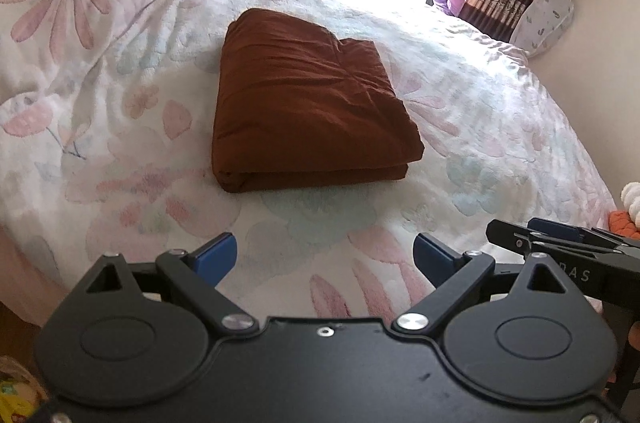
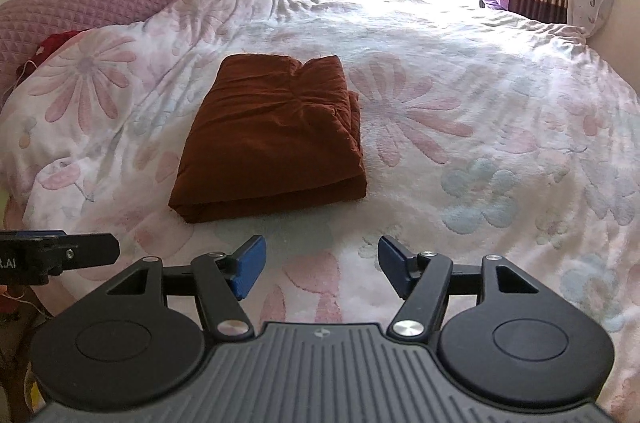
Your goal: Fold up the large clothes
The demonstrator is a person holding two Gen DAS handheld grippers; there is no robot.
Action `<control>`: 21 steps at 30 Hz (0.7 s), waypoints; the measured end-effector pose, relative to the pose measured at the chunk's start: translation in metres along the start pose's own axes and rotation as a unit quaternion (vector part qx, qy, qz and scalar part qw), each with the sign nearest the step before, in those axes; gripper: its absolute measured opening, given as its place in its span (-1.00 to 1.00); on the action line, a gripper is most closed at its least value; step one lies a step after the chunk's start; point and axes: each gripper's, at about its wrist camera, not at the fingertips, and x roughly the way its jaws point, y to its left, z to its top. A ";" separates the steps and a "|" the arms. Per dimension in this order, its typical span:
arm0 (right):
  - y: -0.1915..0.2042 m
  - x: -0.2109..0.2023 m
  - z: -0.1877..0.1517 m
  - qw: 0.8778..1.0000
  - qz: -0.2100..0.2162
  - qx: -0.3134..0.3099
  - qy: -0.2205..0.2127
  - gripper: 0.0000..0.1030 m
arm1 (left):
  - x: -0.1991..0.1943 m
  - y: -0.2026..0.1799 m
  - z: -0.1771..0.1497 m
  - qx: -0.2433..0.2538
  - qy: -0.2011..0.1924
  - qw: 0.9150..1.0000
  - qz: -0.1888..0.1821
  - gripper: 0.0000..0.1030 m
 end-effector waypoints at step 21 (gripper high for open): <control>-0.003 0.007 -0.002 1.000 0.004 0.000 0.017 0.47 | 0.010 -0.004 0.005 0.019 0.017 1.000 0.001 0.89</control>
